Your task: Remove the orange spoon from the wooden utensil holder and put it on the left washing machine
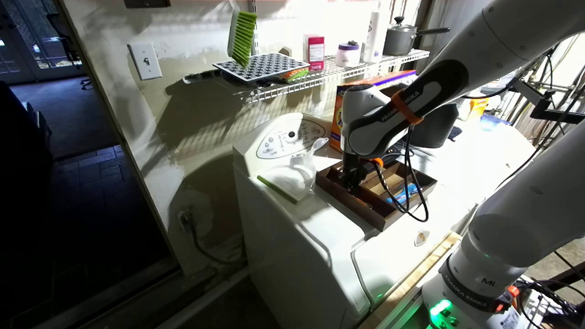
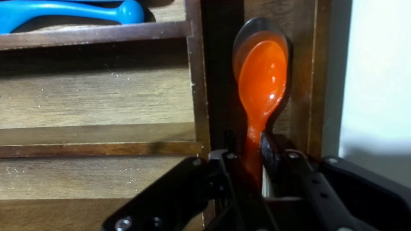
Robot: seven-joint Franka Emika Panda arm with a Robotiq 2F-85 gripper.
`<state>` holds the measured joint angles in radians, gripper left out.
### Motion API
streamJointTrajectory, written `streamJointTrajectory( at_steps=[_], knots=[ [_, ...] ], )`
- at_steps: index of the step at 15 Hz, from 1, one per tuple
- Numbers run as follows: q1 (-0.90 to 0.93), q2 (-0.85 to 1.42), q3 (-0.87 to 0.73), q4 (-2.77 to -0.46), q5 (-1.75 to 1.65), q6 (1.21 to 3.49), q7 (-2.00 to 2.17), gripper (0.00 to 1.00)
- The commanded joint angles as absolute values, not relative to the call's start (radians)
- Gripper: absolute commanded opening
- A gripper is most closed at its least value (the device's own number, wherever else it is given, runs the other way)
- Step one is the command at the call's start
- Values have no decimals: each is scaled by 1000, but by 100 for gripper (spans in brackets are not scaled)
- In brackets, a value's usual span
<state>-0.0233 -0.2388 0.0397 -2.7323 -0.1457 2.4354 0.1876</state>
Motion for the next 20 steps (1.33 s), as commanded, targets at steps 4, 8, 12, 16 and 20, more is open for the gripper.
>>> streamJointTrajectory(
  at_steps=[4, 8, 12, 16, 20],
  knots=[
    [-15, -195, 46, -2708, -127, 2449, 188, 27],
    [-13, -185, 47, -2705, -126, 2448, 188, 26],
    [-10, -176, 48, -2700, -126, 2453, 192, 19],
    [-7, -169, 49, -2698, -124, 2452, 192, 24],
    [-6, -165, 50, -2697, -124, 2451, 194, 30]
  ],
)
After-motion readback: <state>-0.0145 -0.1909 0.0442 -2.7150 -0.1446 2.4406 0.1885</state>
